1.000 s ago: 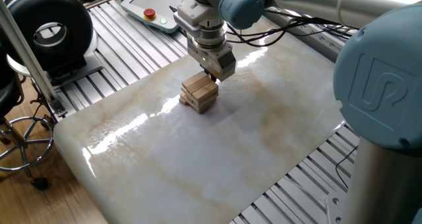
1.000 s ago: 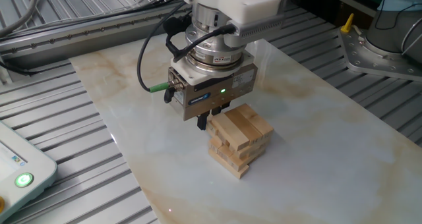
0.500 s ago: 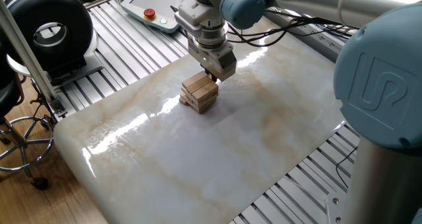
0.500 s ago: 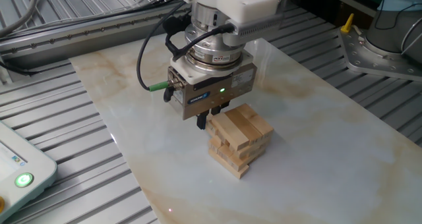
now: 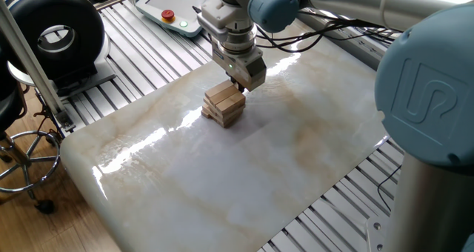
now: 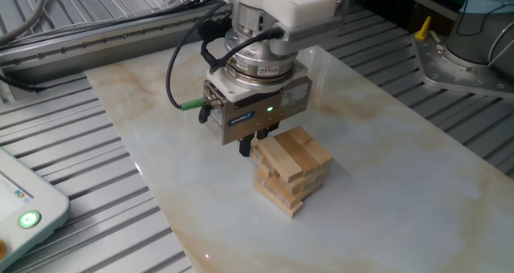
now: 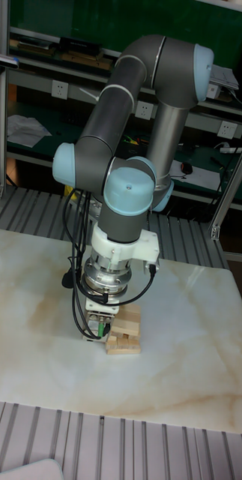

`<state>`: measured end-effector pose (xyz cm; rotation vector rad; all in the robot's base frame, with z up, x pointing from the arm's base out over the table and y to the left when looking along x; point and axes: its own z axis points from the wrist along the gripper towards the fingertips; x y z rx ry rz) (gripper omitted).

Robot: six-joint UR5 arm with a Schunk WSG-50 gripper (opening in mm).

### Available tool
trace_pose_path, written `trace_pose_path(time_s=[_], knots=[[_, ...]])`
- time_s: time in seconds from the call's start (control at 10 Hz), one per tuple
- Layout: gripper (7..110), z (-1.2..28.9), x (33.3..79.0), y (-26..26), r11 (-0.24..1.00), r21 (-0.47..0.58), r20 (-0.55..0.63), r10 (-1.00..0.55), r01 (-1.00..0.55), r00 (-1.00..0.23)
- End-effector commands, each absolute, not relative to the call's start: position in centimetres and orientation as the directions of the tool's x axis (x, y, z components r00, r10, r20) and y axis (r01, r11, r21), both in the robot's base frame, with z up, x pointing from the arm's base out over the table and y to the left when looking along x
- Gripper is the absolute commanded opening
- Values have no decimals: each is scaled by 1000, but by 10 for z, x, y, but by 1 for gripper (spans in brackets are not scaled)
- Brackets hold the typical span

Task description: Play Jenga

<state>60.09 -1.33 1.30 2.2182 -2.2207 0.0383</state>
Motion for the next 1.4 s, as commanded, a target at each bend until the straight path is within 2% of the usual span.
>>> trace_pose_path(time_s=[0.0,1.3], knots=[[7,14,601,-14,11,-16,8,-1000,-1000,-12],[7,14,598,-22,8,-10,-1,-1000,-1000,-8]])
